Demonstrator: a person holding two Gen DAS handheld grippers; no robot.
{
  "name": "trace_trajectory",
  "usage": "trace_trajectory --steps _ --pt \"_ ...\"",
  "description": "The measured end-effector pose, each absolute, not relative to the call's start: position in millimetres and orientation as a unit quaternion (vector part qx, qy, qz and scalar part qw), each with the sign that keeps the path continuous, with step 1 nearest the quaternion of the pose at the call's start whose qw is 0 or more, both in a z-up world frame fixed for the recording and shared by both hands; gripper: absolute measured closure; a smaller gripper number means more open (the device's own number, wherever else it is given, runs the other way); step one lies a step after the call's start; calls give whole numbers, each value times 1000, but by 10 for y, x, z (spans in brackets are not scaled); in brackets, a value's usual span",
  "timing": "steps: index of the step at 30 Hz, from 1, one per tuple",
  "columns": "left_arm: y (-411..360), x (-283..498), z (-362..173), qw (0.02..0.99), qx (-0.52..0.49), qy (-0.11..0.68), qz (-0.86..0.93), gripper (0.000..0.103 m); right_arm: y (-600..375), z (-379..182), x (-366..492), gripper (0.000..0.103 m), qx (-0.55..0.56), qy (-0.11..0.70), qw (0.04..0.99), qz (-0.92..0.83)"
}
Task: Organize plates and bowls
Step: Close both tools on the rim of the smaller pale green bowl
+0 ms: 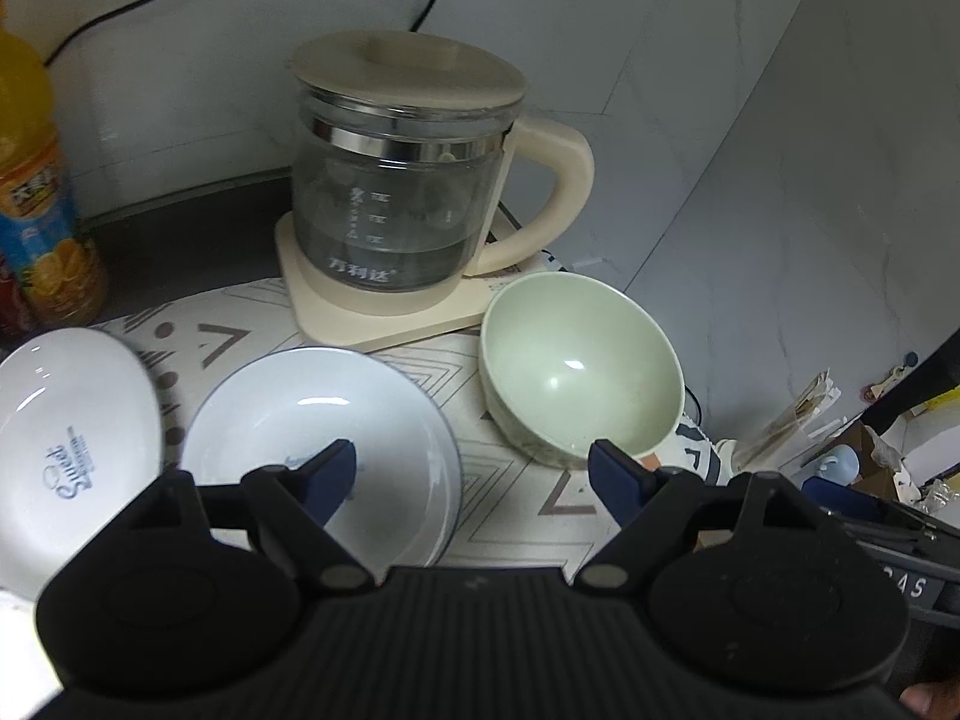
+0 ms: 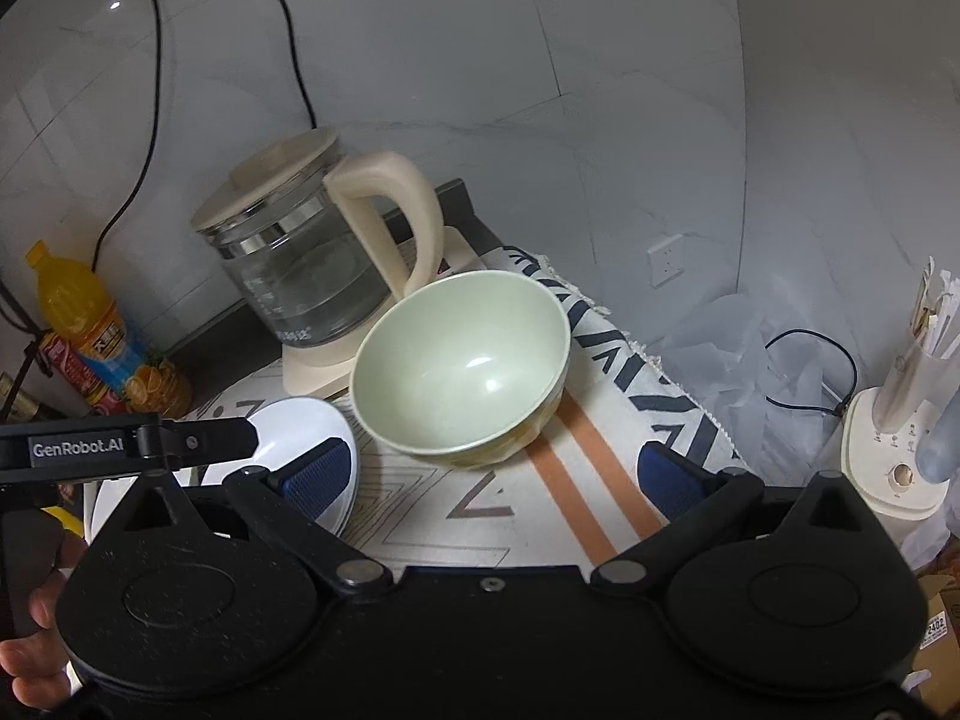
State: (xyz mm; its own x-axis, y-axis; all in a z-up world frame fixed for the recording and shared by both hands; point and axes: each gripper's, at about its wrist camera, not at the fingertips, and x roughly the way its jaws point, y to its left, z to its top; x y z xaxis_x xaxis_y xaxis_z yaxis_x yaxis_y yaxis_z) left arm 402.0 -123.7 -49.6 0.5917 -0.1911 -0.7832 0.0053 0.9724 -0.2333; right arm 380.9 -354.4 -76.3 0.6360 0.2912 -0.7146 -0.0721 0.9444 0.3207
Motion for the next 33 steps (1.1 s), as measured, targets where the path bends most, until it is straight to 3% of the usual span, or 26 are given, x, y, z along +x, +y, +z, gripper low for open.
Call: trace_trajectory --steps 6,10,24,33 --pt "-1331 4228 -620 884 -100 452 -69 20 -3554 -852 3949 1 131 418 894 92" --pt "-1379 4338 -718 882 -101 455 -74 20 -3536 -926 4038 9 114 432 891 77" --pt "-1475 4711 -1100 866 -117 479 -80 24 -3569 -1303 4421 11 152 462 872 56" --pt "-1494 4860 -1305 854 -134 496 -79 51 -3647 -1556 4582 33 199 484 852 29"
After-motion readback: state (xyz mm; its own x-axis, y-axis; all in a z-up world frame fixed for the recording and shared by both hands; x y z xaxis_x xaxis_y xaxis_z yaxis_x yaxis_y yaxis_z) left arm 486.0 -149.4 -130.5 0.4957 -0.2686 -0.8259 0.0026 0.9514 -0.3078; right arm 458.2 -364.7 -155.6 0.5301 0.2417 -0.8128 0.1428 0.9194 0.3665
